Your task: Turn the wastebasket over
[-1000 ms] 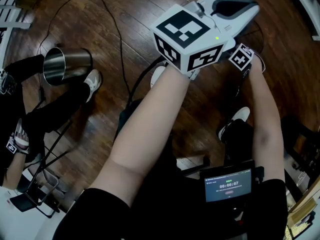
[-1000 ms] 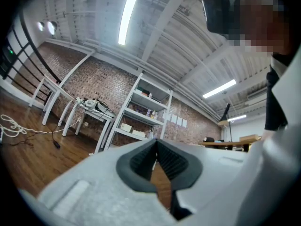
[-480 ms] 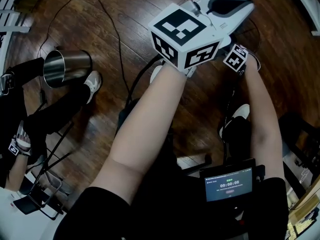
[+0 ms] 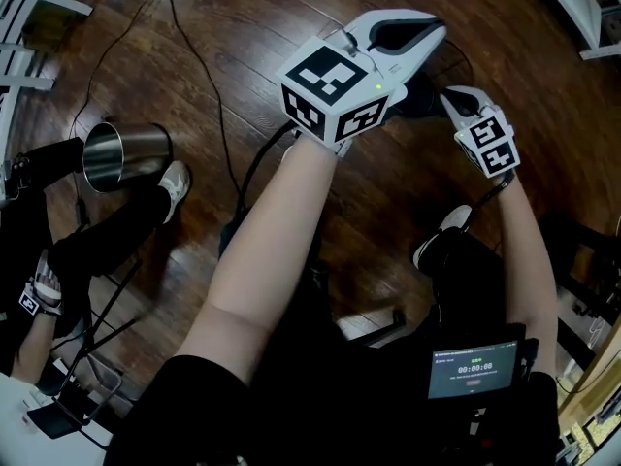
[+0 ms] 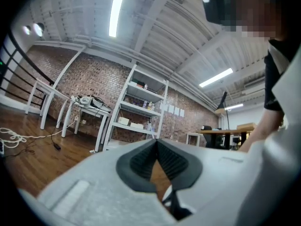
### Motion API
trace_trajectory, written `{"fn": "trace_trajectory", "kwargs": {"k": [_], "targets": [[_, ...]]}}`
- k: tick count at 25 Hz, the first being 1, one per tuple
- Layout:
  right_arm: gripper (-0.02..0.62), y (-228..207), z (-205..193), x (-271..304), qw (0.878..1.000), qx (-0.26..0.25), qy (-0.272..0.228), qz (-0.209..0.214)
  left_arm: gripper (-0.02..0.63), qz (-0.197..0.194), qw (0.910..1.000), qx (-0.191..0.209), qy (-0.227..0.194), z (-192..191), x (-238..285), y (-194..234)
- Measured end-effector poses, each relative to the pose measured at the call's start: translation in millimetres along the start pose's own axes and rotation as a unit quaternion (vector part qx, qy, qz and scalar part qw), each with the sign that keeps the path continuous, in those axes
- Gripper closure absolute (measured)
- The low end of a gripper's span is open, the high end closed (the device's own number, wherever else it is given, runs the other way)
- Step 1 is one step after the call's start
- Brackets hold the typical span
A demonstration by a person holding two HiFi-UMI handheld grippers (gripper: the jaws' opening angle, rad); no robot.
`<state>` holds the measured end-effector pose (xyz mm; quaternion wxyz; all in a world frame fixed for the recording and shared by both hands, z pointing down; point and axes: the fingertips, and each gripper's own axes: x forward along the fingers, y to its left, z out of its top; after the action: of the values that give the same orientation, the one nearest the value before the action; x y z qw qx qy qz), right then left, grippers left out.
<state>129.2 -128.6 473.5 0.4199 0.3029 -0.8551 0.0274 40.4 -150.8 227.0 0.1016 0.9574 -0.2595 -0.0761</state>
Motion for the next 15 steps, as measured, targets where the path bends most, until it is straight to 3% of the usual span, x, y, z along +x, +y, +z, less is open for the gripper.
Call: {"fn": "trace_trajectory", "kwargs": {"k": [2, 4, 8, 11, 13, 15], "targets": [[0.586, -18.2, 49.2, -58.7, 0.988, 0.089, -0.122, -0.039, 0.604, -0.014, 0.9996, 0.020, 0.016, -6.3, 6.0, -10.7], [0.586, -24.1, 85.2, -113.1, 0.961, 0.162, -0.217, -0.060, 0.604, -0.028, 0.9981, 0.042, 0.034, -18.8, 10.1, -22.3], [0.586, -27.7, 106.8, -171.2, 0.914, 0.215, -0.331, -0.092, 0.604, -0.051, 0.9939, 0.070, 0.068, -47.6, 16.2, -44.0], [0.586, -34.9, 98.8, -178.1, 0.880, 0.250, -0.396, -0.081, 0.604, -0.055, 0.9946, 0.058, 0.067, -53.6, 24.6, -53.4], [0.586, -37.2, 99.2, -170.4, 0.877, 0.249, -0.405, -0.064, 0.604, -0.050, 0.9955, 0.054, 0.061, -51.8, 27.2, -57.4], [0.586, -29.4, 105.1, -160.8, 0.888, 0.232, -0.394, -0.042, 0.604, -0.043, 0.9960, 0.055, 0.056, -51.4, 24.8, -61.0]]}}
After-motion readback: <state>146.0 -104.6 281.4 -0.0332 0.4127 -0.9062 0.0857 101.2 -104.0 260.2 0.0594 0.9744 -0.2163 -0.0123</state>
